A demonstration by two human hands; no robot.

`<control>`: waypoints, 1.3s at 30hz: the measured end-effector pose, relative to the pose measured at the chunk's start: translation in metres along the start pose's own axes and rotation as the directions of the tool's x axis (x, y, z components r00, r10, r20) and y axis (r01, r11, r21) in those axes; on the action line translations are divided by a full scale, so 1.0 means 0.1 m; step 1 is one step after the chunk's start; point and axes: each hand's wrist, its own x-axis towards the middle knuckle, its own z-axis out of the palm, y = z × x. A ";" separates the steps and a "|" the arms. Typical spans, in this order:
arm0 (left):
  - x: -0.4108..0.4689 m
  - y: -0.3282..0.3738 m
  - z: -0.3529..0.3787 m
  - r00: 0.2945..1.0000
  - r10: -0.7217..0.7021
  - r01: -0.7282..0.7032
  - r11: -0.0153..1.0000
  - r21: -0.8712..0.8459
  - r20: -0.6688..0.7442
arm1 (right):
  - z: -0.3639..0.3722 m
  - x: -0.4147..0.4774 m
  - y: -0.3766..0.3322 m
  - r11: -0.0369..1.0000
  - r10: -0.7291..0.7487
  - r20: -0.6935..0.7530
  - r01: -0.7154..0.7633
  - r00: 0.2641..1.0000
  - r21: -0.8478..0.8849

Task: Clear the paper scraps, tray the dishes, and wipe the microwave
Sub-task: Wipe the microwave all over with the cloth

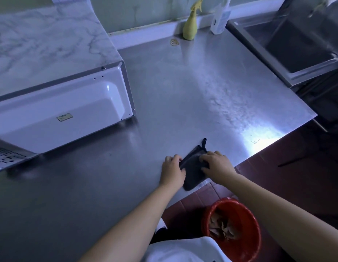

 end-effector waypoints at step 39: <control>-0.14 -0.44 -3.61 0.533 -0.834 -0.114 0.097 -0.989 -0.144 | -3.35 3.29 -3.60 0.940 -0.329 -0.201 0.340 0.923 0.021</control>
